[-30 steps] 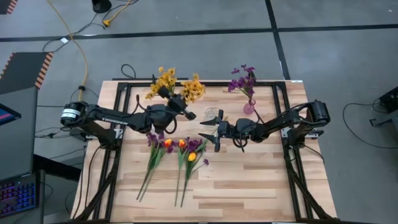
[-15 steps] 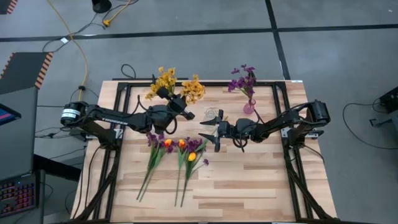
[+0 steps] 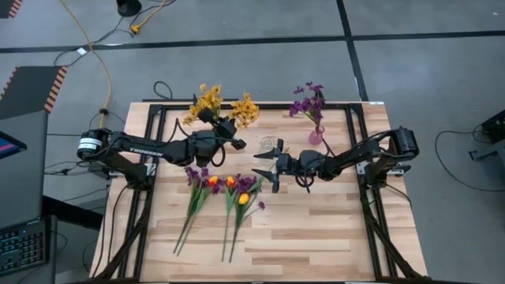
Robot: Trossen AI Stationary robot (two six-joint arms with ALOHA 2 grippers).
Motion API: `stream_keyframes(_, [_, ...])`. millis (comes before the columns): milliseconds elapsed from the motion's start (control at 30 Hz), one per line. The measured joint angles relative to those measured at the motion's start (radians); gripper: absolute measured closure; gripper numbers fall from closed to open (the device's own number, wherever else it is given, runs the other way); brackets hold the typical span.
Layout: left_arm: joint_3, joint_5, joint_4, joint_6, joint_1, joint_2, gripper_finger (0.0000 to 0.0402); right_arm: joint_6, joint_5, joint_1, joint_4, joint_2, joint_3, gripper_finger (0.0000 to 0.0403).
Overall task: Sort flowers into vase by color
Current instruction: Put the yellow flowers into the yellow vase
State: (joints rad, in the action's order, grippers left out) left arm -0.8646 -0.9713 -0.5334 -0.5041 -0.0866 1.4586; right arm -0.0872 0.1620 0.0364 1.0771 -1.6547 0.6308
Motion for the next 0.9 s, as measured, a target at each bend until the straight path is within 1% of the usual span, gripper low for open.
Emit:
stream_keyframes(167, [0.000,0.017,-0.005,-0.005,-0.001,0.000,0.0401,0.000,0.000,0.000,0.000,0.000,0.000,0.0148])
stream_keyframes(333, [0.000,0.018,-0.069,-0.059,-0.001,0.000,0.0401,0.000,0.000,0.000,0.000,0.000,0.000,0.0148])
stream_keyframes(500, [0.000,-0.002,-0.059,-0.067,-0.001,0.000,0.0401,0.000,0.000,0.000,0.000,0.000,0.000,0.0148])
stream_keyframes(700, [0.000,-0.002,-0.045,-0.060,-0.008,0.000,0.0401,0.000,0.000,0.000,0.000,0.000,0.000,0.0148])
stream_keyframes(900, [0.000,0.006,0.023,0.013,-0.028,0.000,0.0401,0.000,0.000,0.000,0.000,0.000,0.000,0.0148])
